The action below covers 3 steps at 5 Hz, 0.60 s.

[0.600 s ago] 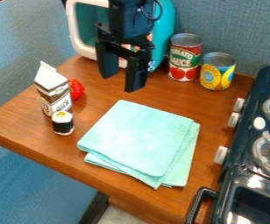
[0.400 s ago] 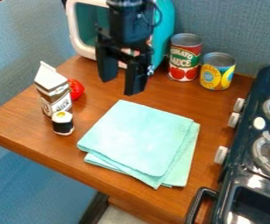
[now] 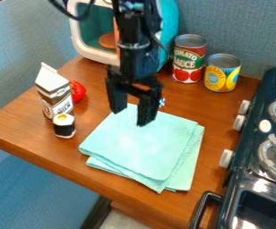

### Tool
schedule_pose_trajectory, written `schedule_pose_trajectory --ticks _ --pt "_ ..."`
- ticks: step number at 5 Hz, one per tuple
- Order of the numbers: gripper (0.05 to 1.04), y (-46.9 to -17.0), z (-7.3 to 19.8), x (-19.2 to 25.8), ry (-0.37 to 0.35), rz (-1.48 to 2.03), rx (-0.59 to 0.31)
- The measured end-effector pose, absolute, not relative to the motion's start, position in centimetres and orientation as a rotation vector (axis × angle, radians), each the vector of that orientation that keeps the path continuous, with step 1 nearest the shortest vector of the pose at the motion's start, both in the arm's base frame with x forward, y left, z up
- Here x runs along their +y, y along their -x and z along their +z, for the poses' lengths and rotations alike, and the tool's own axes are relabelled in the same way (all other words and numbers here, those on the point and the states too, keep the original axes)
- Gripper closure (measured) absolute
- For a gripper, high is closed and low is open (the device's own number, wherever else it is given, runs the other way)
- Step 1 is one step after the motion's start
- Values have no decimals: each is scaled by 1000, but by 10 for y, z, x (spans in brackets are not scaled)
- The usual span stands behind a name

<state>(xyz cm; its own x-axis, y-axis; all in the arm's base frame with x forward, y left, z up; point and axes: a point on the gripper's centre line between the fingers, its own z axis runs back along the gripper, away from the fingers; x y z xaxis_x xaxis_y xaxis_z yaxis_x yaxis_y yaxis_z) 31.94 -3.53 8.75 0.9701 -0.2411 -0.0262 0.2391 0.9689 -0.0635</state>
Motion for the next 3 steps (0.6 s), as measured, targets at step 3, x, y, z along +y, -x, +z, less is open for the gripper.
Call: schedule_pose_trajectory --ticks 3 --pt "83 -323 22 -57 8 -99 29"
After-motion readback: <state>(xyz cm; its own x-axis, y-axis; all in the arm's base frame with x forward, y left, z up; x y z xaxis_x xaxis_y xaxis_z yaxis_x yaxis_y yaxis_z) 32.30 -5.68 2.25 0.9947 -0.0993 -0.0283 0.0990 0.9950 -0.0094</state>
